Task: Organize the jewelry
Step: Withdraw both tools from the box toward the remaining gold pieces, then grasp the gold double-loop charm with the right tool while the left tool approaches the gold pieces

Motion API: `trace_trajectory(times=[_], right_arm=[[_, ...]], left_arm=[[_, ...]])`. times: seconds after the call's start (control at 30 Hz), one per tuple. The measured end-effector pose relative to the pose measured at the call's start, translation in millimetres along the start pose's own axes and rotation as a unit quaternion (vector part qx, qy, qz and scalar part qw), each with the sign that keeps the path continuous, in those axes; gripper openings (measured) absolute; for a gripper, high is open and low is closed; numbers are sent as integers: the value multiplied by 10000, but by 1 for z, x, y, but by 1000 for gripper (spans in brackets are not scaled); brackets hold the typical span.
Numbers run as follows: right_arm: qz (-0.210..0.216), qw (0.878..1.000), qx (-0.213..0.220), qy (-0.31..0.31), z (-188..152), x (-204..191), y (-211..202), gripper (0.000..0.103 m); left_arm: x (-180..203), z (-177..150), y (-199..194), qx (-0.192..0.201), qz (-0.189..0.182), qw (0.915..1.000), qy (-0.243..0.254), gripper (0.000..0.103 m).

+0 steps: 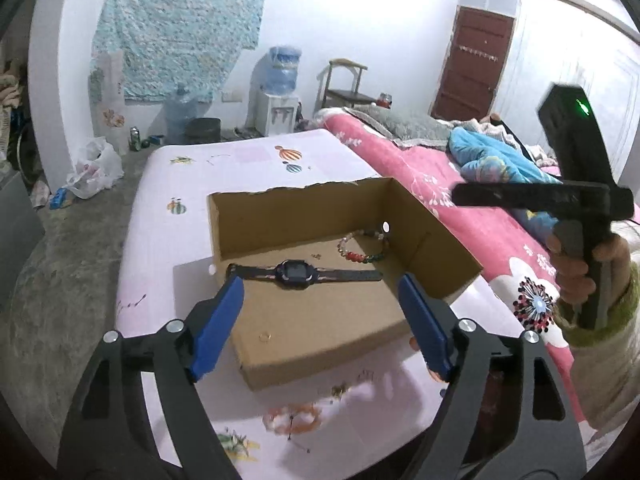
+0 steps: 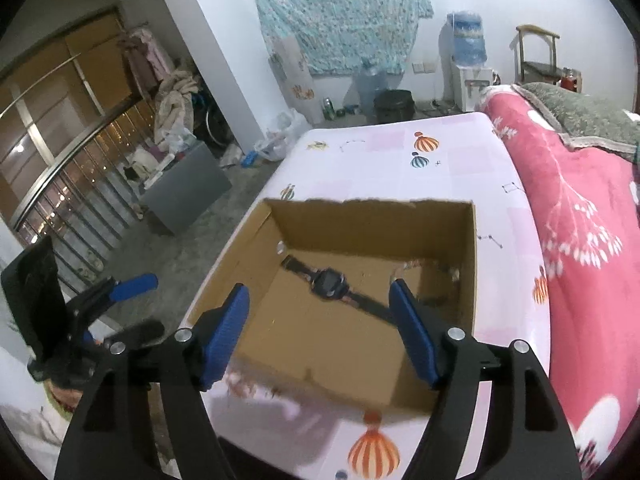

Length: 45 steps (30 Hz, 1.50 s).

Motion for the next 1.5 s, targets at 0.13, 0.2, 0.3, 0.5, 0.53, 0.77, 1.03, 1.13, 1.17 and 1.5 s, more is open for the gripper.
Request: trace_trajectory(times=[0.13, 0.2, 0.3, 0.5, 0.53, 0.77, 1.03, 1.13, 1.17, 1.5], right_arm=[[-152, 9998, 139, 14, -36, -8, -18, 71], [-195, 9997, 158, 66, -54, -10, -22, 71], [-238, 9995, 93, 197, -84, -9, -21, 71], [-415, 9979, -308, 400, -145, -7, -1, 71], [-468, 9971, -411, 430, -155, -6, 6, 71], [-284, 9941, -681, 794, -184, -5, 39, 66], [-210, 9951, -798, 548, -181, -20, 74, 45], [-288, 9961, -801, 237, -176, -26, 85, 42], [-317, 9961, -808, 138, -176, -27, 88, 41], [-552, 9943, -841, -345, -168, -32, 104, 41]], left_arm=[[-6, -24, -20, 96, 91, 9999, -12, 79], [-8, -38, -26, 70, 102, 9999, -46, 79], [-13, -60, -27, -19, 158, 9998, -119, 79], [-25, -116, -11, -463, 451, 9978, -129, 79], [-25, -125, -6, -556, 528, 9970, -81, 79], [-19, -157, 25, -880, 581, 9944, -118, 78], [8, -159, 51, -834, 391, 9951, 360, 56], [12, -157, 62, -843, 374, 9944, 511, 45], [13, -156, 64, -827, 340, 9945, 544, 40], [15, -160, 86, -983, 496, 9899, 888, 34]])
Point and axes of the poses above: each gripper's, at about its wrist camera, not at the fingertips, and y roughly the way its jaws point, x to its right, z to its top, the point moved 9 cm from there along y, roughly the way its jaws point, and after that the axes turned 4 degrees about -y, right-handed, at the moved point
